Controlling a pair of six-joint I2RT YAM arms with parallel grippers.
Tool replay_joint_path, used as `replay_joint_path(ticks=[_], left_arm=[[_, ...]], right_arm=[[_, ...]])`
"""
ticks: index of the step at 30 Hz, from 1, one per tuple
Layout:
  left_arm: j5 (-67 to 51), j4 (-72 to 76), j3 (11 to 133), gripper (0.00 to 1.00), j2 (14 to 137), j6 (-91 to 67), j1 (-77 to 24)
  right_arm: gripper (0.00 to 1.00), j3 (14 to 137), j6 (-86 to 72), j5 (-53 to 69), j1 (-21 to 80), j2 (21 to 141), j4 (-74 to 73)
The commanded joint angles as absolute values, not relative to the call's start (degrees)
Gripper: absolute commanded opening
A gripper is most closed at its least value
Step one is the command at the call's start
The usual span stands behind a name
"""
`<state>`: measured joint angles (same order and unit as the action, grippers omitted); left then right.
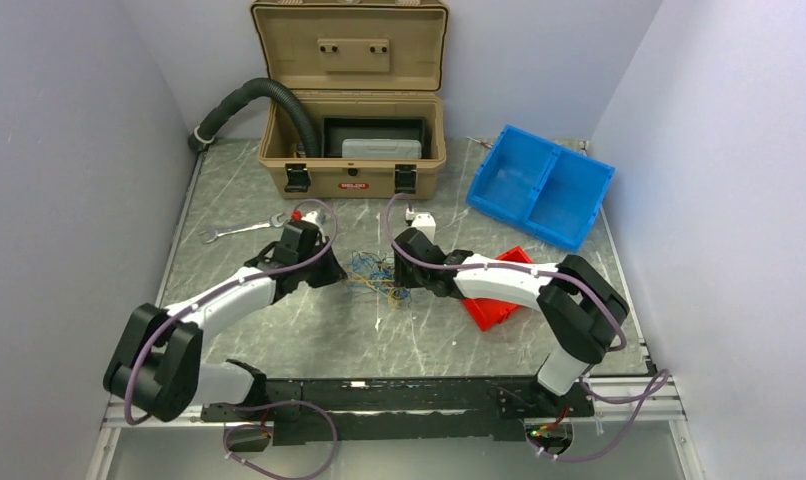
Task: Untangle the cables
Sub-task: Untie the cable.
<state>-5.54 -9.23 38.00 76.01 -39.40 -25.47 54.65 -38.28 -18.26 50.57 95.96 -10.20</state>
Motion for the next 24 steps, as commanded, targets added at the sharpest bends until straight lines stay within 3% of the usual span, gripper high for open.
replay_joint_path(ticks=[1,14,20,22,24], left_arm=[[2.99,-18.51,35.46,0.0,71.62,-32.74,-20.66],[-3.42,-17.32,34.73,0.0,66.92,-29.51,-20.63],[-8.34,-14.16,32.29,0.0,66.36,-28.62,-20.65],[-9.17,-13.99,32.14,0.07,66.08,-28.71,-20.67],[-9.2,-14.02,32.11,0.25,65.26,-28.4,-21.2]], right_arm=[[0.42,50.24,-34.6,-26.52,46.12,94.3,-23.02],[0.44,47.73,-31.44,-12.66,42.55,82.26,-15.77],[0.66,47.81,-27.96,-7.01,41.71,78.59,-14.38],[0.67,48.5,-27.38,-5.51,41.82,79.11,-14.78],[0.67,49.05,-27.03,-5.51,41.91,80.18,-15.08]])
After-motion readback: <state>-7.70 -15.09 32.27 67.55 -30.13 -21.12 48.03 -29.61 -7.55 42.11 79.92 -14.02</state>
